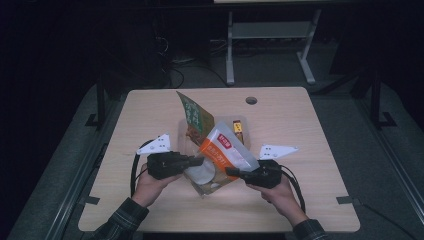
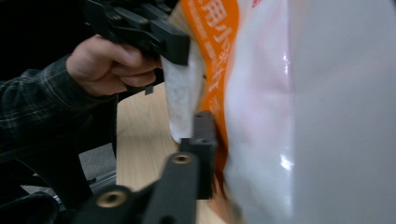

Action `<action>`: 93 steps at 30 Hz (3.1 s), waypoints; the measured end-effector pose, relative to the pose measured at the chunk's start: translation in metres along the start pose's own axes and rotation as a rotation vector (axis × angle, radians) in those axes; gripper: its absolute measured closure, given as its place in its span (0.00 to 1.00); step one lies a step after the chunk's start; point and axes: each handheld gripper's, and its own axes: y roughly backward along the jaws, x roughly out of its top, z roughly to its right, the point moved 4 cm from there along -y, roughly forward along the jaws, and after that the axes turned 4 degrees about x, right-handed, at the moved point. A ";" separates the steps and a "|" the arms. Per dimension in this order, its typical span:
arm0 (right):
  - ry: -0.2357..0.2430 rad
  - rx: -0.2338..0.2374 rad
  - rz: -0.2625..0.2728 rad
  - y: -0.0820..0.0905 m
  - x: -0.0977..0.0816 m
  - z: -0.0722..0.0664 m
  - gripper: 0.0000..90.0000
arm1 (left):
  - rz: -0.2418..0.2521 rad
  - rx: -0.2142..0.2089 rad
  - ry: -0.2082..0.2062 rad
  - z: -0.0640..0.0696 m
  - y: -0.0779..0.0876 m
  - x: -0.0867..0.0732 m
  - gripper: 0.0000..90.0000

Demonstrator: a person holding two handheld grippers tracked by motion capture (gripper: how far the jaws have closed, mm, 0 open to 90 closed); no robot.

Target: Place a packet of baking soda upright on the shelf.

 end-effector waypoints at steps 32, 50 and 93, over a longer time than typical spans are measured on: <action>0.060 0.069 -0.032 0.020 0.016 -0.024 1.00 | -0.140 0.028 -0.073 0.006 -0.019 -0.020 0.64; 0.056 -0.075 -0.010 0.056 0.026 -0.011 1.00 | -0.271 0.084 -0.021 0.001 0.011 -0.060 0.34; 0.043 -0.320 -0.002 0.023 0.090 0.033 1.00 | -0.356 0.159 -0.080 -0.016 0.018 -0.088 0.22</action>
